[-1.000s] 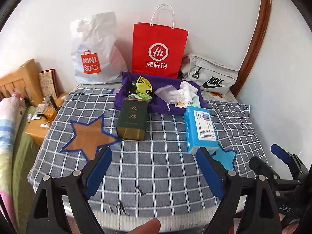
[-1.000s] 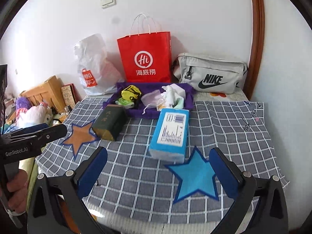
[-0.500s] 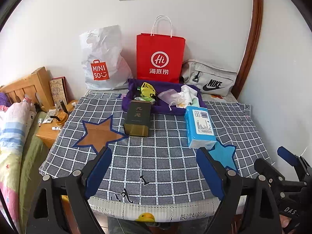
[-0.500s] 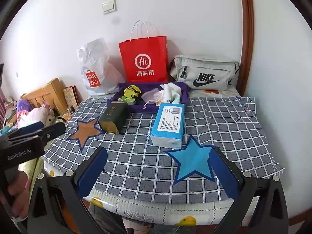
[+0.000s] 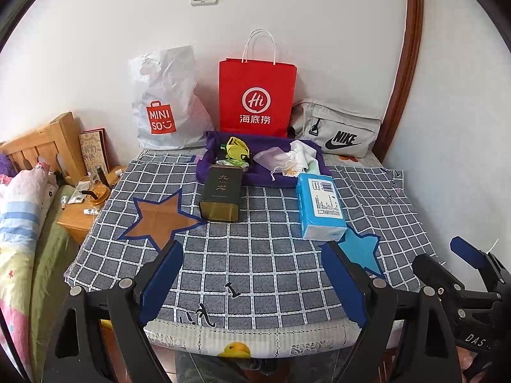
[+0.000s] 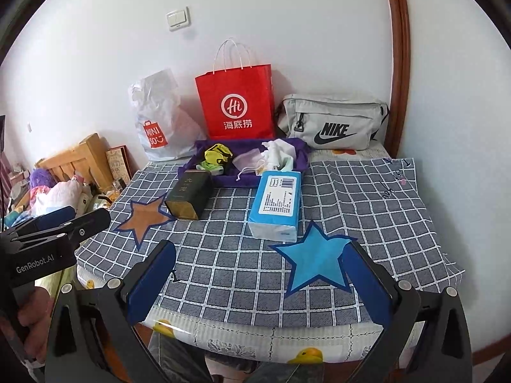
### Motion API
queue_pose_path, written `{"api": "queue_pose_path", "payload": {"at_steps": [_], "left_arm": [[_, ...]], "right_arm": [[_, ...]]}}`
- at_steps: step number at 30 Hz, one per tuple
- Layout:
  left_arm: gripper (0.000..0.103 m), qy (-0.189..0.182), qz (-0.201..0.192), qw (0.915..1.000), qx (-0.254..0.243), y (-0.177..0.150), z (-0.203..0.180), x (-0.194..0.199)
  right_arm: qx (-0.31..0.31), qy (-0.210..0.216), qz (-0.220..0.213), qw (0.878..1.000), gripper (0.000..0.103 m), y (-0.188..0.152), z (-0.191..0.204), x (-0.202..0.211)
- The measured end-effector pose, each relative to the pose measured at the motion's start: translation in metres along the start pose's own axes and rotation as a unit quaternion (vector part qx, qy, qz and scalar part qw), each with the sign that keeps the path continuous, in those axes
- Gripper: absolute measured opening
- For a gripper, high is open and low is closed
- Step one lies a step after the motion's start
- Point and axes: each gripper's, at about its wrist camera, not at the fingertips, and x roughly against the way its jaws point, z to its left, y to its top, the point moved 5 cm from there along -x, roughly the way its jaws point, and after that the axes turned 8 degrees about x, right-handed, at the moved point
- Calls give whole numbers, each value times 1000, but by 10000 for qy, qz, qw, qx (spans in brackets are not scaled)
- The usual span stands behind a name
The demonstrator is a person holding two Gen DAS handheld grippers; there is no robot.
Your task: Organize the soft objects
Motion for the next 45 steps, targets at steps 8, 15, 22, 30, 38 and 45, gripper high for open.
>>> {"api": "queue_pose_path", "payload": {"at_steps": [8,15,22,30,38,45], "left_arm": [[88,-4,-1,10000,50,0,2,2],[88,-17,13,10000,74,-1,4,1],[88,-23,-1,10000,93,-1,5,2],[88,-21,2,9999,107,-3,6,3],[88,-29,3,9999,97,-3,5,2],[88,-39,6,10000,82,-4,3,2]], "right_arm": [[40,1,0,10000,103,-1,4,2],[58,-15,2,10000,103,-2,5,2],[73,0,-8,10000,103,-3,7,3],[77,7,-21,10000,103,-3,7,4],[75,14,-32,10000,103,-2,8,6],[54,18,-38,10000,103,-1,8,8]]}}
